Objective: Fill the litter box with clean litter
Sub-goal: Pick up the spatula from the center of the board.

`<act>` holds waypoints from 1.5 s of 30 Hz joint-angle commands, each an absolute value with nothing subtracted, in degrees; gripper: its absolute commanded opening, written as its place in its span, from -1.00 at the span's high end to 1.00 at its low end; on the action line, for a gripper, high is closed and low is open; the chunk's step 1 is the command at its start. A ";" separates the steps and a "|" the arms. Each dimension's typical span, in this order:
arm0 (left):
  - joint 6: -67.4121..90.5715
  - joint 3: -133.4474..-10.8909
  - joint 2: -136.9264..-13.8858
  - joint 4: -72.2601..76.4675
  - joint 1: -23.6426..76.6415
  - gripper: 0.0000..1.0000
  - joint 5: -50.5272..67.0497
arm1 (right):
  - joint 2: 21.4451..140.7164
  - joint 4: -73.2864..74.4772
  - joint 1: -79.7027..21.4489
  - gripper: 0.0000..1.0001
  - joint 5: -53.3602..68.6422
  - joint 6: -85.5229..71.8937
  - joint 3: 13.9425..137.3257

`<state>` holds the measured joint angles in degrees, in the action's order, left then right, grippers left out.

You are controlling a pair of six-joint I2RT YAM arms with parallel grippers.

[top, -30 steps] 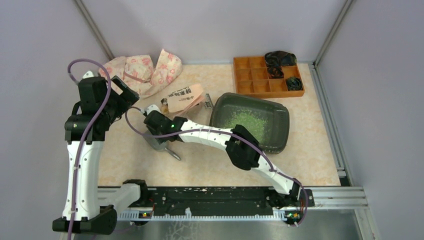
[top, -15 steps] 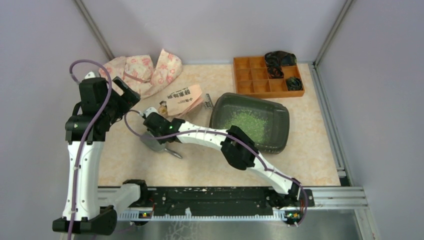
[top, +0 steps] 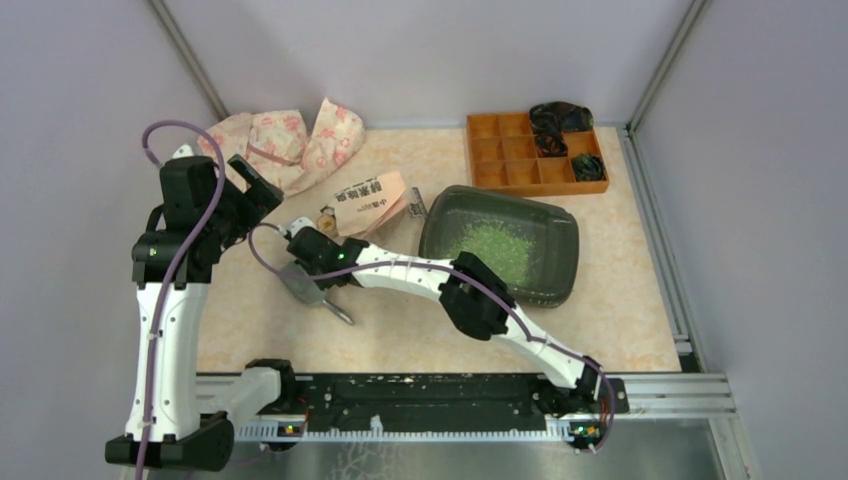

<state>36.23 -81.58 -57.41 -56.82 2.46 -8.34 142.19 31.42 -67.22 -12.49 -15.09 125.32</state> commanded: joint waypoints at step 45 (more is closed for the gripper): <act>24.39 -92.74 -68.41 -53.45 23.04 -0.88 7.77 | 110.12 39.89 -53.46 1.00 -44.73 -33.49 131.49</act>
